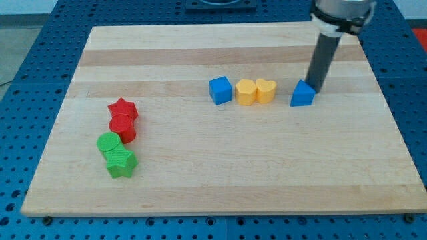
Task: Nudge the blue cube up a bit
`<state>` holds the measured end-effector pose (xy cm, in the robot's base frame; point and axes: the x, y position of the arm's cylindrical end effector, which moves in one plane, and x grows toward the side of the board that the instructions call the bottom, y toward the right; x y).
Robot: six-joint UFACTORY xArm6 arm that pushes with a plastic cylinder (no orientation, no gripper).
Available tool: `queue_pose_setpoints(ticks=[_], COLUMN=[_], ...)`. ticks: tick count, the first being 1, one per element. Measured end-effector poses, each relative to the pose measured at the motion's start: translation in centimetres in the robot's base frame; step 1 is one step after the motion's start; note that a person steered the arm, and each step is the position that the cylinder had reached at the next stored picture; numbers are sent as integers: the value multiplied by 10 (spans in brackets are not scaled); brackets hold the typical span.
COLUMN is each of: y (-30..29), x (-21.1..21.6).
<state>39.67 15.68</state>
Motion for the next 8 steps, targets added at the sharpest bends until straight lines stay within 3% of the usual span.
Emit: queue_pose_setpoints(ticks=[1, 3, 5, 6, 8], y=[-5, 45, 35, 14, 32], x=[-2, -2, 24, 15, -2])
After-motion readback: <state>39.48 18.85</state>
